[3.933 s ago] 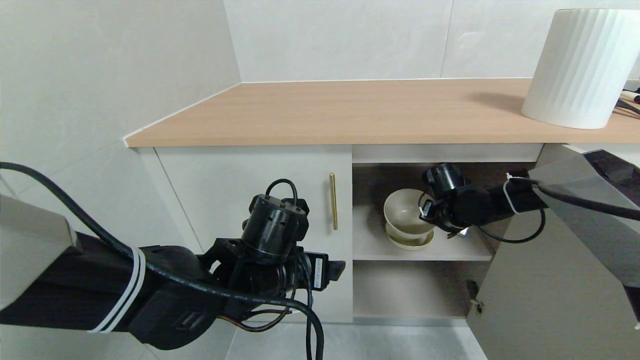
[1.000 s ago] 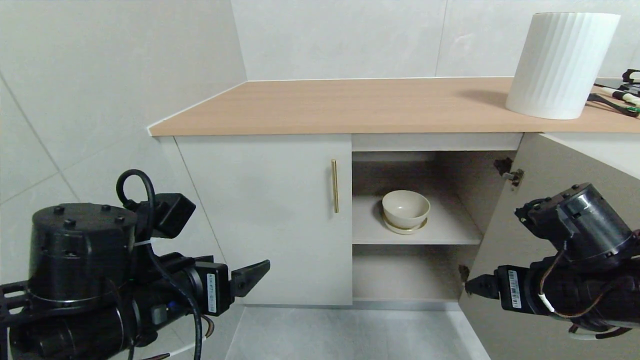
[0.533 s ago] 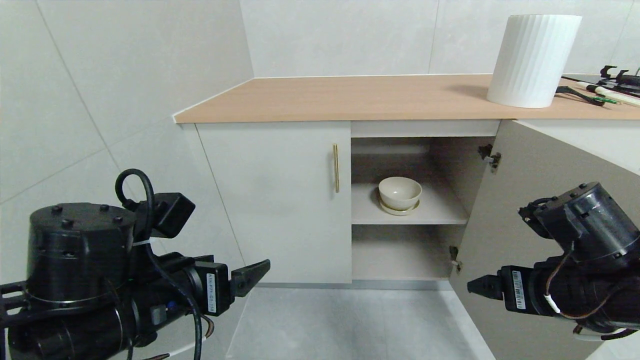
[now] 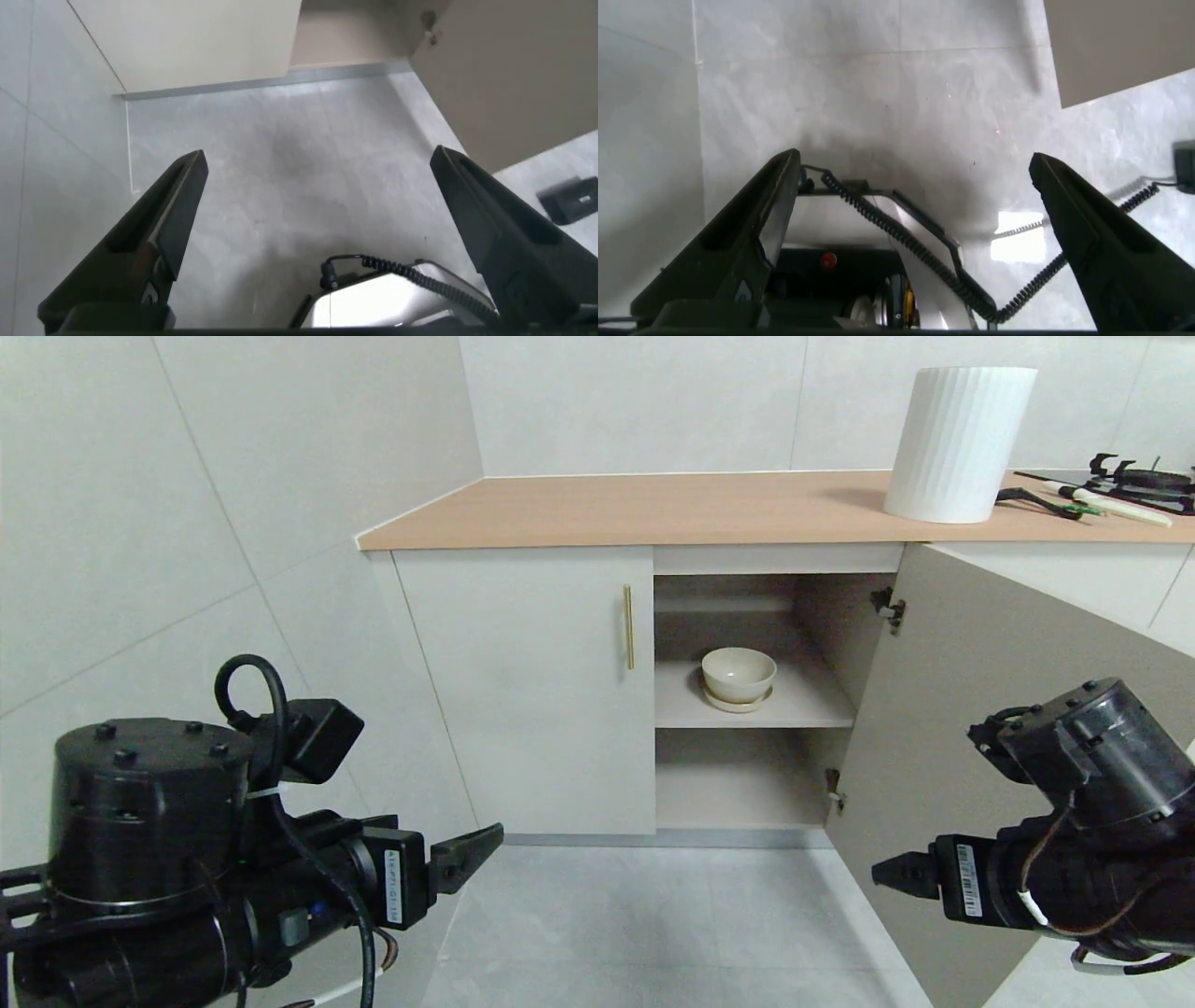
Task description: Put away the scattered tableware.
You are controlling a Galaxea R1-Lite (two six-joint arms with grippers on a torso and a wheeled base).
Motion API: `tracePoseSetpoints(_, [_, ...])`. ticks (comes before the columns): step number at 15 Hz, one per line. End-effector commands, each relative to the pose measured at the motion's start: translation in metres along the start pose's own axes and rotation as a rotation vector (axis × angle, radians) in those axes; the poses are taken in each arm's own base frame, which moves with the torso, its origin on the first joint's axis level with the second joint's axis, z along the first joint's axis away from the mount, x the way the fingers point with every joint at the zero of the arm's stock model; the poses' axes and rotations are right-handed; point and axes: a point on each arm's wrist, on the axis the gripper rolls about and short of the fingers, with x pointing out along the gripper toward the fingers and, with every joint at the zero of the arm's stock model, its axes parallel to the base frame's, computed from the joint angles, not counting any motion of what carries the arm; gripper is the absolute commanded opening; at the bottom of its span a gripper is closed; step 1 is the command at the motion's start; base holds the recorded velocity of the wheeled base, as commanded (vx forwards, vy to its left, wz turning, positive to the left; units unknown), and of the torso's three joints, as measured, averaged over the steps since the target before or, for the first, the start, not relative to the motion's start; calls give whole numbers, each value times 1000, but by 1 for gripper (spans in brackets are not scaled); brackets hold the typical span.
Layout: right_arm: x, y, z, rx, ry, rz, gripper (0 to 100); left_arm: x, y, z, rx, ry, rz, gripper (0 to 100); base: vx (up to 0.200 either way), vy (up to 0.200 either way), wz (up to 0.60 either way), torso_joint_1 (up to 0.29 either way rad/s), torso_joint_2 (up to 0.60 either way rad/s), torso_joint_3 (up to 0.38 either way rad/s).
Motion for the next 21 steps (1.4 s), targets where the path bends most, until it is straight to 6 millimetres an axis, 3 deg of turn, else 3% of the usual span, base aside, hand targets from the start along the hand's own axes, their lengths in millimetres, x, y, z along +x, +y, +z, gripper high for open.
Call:
tracePoseSetpoints(1, [1, 0, 0, -3, 3, -2, 100, 1, 0, 0, 1, 2, 2, 100, 0, 0, 0, 0, 0, 0])
tracePoseSetpoints(3, [1, 0, 0, -3, 5, -3, 100, 1, 0, 0, 4, 3, 1, 100, 0, 0, 0, 0, 0, 0])
tracePoseSetpoints(15, [-2, -3, -2, -25, 19, -13, 100, 2, 0, -1, 6, 5, 21, 100, 0, -200, 0, 2, 0, 3])
tracePoseSetpoints(17, [-13, -16, -5, -102, 57, -55, 100, 3, 1, -2, 6, 7, 23, 100, 0, 0, 0, 0, 0, 0])
tracePoseSetpoints(21, [-44, -58, 9, -119, 75, -181, 100, 3, 1, -2, 6, 7, 23, 100, 0, 0, 0, 0, 0, 0])
